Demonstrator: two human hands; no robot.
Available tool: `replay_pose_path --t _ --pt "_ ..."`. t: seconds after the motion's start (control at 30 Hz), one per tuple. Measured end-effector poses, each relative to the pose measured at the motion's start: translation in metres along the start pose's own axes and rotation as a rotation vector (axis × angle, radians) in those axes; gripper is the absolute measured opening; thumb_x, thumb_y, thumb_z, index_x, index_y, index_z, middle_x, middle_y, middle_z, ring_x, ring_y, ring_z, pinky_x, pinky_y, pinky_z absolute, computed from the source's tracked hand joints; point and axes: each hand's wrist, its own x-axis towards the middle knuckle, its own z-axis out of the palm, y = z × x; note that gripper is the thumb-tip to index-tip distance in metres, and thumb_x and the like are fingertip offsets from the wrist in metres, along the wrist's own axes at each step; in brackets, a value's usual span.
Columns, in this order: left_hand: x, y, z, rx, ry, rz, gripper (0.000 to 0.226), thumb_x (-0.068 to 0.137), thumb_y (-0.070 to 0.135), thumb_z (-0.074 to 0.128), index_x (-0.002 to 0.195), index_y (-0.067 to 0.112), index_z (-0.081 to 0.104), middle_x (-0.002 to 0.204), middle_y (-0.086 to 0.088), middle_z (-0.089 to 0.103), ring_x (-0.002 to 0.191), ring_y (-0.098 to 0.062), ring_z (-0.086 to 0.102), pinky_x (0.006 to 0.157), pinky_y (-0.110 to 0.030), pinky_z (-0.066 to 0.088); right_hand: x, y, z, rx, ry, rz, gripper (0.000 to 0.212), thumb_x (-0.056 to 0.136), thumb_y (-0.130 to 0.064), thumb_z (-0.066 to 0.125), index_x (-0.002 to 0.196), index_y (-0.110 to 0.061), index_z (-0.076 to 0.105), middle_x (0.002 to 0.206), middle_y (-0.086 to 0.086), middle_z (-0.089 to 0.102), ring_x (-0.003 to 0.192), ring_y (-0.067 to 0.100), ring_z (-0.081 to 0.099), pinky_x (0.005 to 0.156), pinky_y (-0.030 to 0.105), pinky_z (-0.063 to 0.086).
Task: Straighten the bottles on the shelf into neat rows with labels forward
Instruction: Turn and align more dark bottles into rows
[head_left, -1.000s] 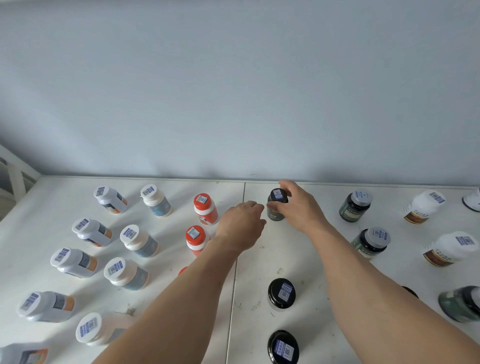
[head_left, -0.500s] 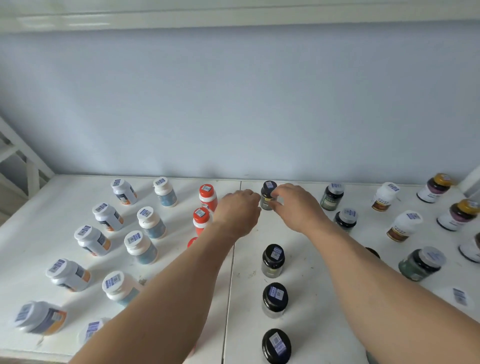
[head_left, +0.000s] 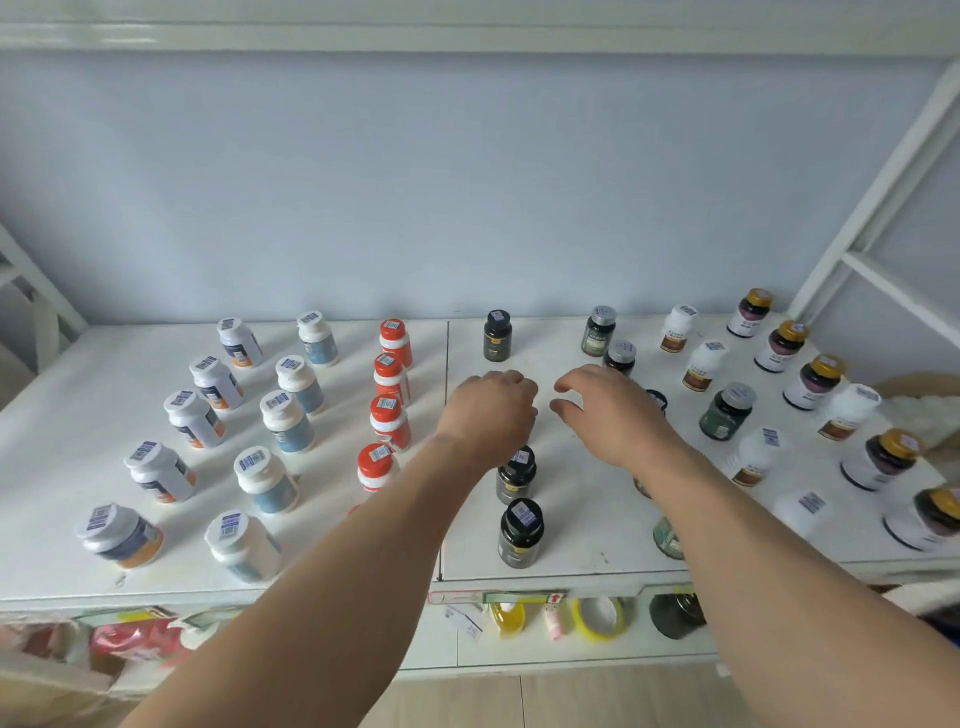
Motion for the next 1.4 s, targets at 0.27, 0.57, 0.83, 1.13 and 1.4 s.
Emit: replay_pose_path --t 0.27,0.57,0.83,1.13,1.4 --pt "-0.021 0.071 0.011 0.004 -0.031 0.016 0.026 0.098 0.031 0.044 0.11 0.014 0.059 0.111 -0.003 0.061 0.105 -0.026 0.057 0.075 -0.033 0.039 -0.055 0.055 -0.021 0.049 0.023 0.016 0.034 0.095 -0.041 0.053 0.122 -0.022 0.062 0.125 -0.005 0.06 0.113 0.018 0.053 0.09 0.033 0.044" --pt "-0.048 0.156 0.056 -0.272 -0.202 -0.246 0.043 0.095 0.037 0.051 0.134 0.017 0.05 0.136 -0.001 0.052 0.123 -0.023 0.049 0.092 -0.037 0.047 -0.143 0.142 0.0 0.368 0.064 0.084 0.055 0.091 -0.045 0.059 0.139 -0.023 0.044 0.139 -0.005 0.051 0.128 0.013 0.044 0.099 0.027 0.036" --pt "-0.08 0.179 0.115 -0.218 -0.277 -0.263 0.065 0.09 0.047 0.058 0.143 0.014 0.038 0.152 -0.001 0.032 0.14 -0.018 0.025 0.111 -0.031 0.025 -0.184 0.196 0.062 0.231 -0.093 0.071 0.057 0.086 -0.037 0.07 0.134 -0.012 0.052 0.137 0.003 0.054 0.124 0.024 0.049 0.098 0.032 0.037" --pt "-0.092 0.188 0.154 -0.185 -0.086 -0.314 0.07 0.085 0.055 0.06 0.139 0.013 0.043 0.151 -0.002 0.035 0.142 -0.019 0.026 0.115 -0.031 0.02 -0.178 0.215 0.103 0.079 0.15 -0.096 0.042 0.069 -0.021 0.084 0.107 -0.011 0.068 0.114 0.004 0.064 0.097 0.032 0.059 0.084 0.041 0.047" --pt "-0.09 0.185 0.159 -0.229 -0.04 -0.319 0.058 0.085 0.04 0.067 0.131 0.007 0.053 0.143 -0.006 0.047 0.136 -0.023 0.037 0.111 -0.033 0.029 -0.175 0.222 0.11 0.092 0.191 -0.123 0.038 0.073 -0.02 0.081 0.107 -0.013 0.067 0.115 0.003 0.063 0.095 0.031 0.055 0.085 0.036 0.039"
